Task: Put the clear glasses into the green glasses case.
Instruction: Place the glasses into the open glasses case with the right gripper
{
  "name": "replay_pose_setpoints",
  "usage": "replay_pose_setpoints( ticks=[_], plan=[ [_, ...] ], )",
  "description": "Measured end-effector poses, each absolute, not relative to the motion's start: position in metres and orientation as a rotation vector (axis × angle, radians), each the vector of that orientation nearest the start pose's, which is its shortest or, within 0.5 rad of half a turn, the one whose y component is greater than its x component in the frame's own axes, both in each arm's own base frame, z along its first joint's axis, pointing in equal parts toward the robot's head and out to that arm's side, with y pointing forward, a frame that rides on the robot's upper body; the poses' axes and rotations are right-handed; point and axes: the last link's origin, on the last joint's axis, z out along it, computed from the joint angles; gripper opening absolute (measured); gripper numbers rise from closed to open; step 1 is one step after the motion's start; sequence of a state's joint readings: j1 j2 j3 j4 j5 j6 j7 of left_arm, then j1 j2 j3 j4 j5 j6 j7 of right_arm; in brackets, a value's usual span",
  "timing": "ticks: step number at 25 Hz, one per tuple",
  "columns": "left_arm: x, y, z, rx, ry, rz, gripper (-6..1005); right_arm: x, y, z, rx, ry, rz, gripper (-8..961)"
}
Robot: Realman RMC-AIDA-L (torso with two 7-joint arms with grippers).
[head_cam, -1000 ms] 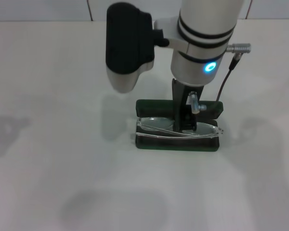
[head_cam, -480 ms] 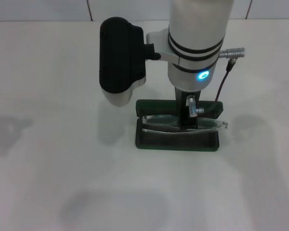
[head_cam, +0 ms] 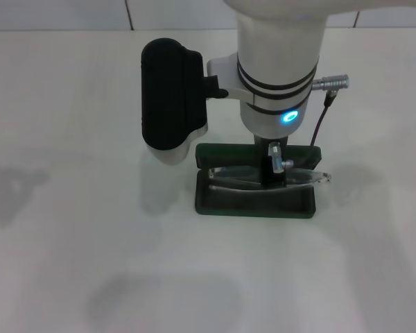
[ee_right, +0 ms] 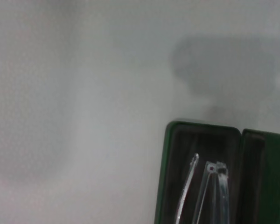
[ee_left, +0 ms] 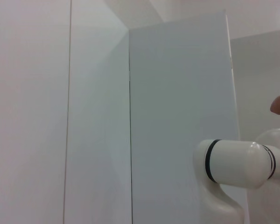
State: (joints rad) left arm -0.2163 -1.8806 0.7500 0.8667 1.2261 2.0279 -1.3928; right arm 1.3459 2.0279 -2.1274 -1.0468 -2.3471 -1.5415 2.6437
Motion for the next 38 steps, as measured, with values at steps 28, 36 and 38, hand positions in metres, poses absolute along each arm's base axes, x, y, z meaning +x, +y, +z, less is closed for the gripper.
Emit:
replay_pose_setpoints(
  ticks=[28, 36, 38],
  plan=[
    [-0.261, 0.249, 0.163, -2.420, -0.103, -1.317, 41, 0.023, 0.342, -0.109, -2.679, -0.304, -1.198, 122],
    [-0.261, 0.249, 0.162, -2.421, -0.102, -1.317, 42, 0.026, 0.343, -0.109, -2.680, -0.292, -1.204, 123],
    [-0.261, 0.249, 0.162, -2.421, -0.102, -1.317, 42, 0.027, 0.343, -0.109, -2.680, -0.282, -1.206, 123]
  ],
)
